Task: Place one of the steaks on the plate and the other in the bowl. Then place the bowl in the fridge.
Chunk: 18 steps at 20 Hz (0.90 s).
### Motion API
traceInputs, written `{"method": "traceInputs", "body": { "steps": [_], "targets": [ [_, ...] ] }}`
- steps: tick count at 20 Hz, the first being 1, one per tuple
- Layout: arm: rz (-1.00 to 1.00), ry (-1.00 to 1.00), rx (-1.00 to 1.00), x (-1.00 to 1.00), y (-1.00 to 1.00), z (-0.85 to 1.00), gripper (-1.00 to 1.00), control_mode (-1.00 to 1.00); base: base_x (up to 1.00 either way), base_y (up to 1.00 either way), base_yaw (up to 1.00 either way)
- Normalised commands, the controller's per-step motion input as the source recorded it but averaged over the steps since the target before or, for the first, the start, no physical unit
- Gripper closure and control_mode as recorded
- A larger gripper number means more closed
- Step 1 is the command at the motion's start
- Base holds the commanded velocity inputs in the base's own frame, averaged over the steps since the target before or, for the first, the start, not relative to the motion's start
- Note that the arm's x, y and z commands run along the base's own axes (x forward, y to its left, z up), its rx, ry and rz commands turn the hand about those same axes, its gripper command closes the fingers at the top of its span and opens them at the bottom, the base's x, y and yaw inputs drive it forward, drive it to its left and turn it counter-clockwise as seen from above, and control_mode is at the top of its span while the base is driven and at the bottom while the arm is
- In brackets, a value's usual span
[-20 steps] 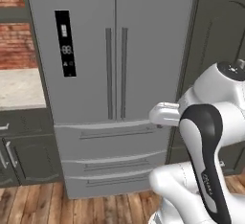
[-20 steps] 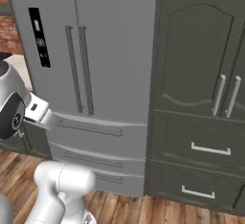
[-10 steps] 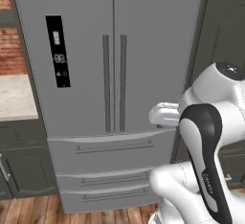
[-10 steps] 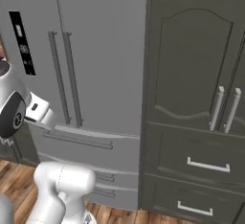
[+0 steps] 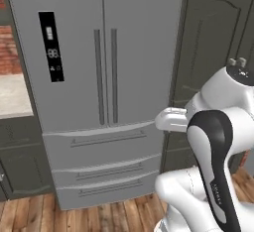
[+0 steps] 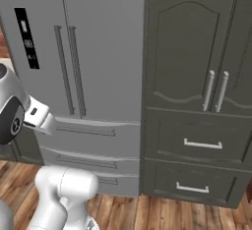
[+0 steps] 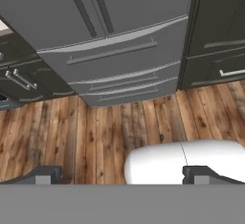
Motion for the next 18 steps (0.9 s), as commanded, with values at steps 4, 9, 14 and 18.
{"method": "traceInputs", "body": {
  "steps": [4, 9, 14, 18],
  "targets": [
    [0.0, 0.0, 0.0, 0.0, 0.0, 0.0, -1.0, 1.0, 0.0, 0.41, -0.18],
    [0.0, 0.0, 0.0, 0.0, 0.0, 0.0, -1.0, 1.0, -0.23, 0.21, -0.06],
    [0.0, 0.0, 0.0, 0.0, 0.0, 0.0, -1.0, 1.0, -0.39, 0.0, 0.0],
    [0.0, 0.0, 0.0, 0.0, 0.0, 0.0, -1.0, 1.0, 0.02, 0.01, 0.0]
  ]
}}
